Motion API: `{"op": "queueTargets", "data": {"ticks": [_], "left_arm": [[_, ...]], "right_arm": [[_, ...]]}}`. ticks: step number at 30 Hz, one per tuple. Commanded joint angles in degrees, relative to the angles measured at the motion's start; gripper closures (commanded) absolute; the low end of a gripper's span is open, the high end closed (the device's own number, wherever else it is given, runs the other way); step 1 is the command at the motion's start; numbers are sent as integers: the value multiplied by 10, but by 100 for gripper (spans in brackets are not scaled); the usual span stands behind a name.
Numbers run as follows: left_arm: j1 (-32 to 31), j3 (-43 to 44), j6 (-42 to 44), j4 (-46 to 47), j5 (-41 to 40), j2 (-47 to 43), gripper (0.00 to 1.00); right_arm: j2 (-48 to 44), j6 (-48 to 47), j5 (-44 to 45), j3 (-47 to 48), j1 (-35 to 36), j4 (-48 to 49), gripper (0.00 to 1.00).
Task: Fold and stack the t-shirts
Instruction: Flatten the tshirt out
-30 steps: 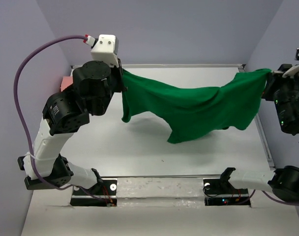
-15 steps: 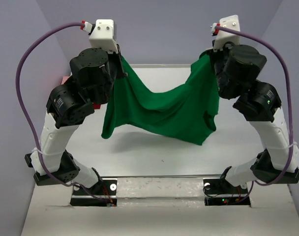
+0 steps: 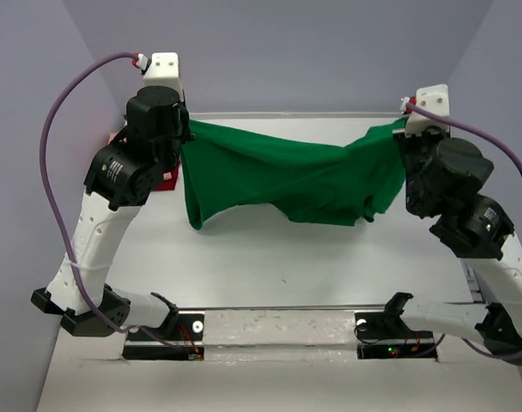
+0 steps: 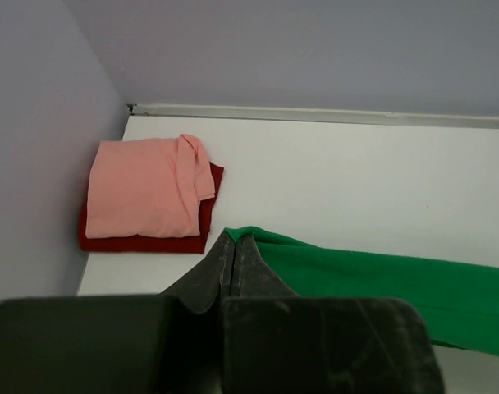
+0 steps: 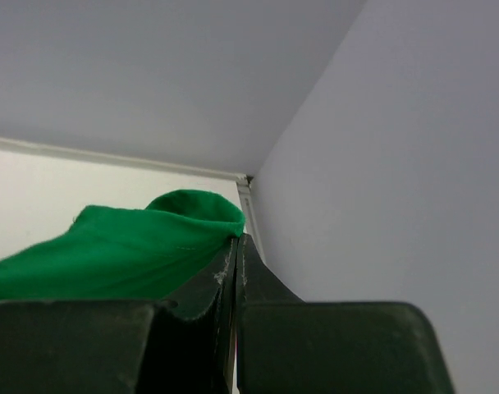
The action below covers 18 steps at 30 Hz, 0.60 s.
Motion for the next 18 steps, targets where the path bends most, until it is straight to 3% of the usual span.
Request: {"op": "queueTargets", "data": {"ticks": [1, 3, 4, 6, 10, 14, 16, 18], "left_arm": [[43, -5, -1, 37, 60, 3, 100], [54, 5, -7, 41, 76, 10, 100], [59, 10, -10, 41, 87, 10, 100], [68, 24, -14, 40, 99, 18, 100], [69, 39, -12, 42, 99, 25, 100], [68, 64, -3, 50, 85, 29, 100], [68, 74, -5, 54, 88, 31, 100], [60, 85, 4, 57, 79, 31, 100]], "right_arm": [[-37, 43, -24, -120, -24, 21, 100], [-48, 118, -80, -108, -49, -17, 100], [-45, 156, -110, -81, -60, -81, 100], [-21, 254, -236, 25, -87, -144, 100], [14, 257, -293, 143, -87, -173, 100], [56, 189, -221, 266, -64, -141, 100], [69, 112, -144, 276, -20, -108, 100], [68, 19, -68, 226, 3, -27, 100]]}}
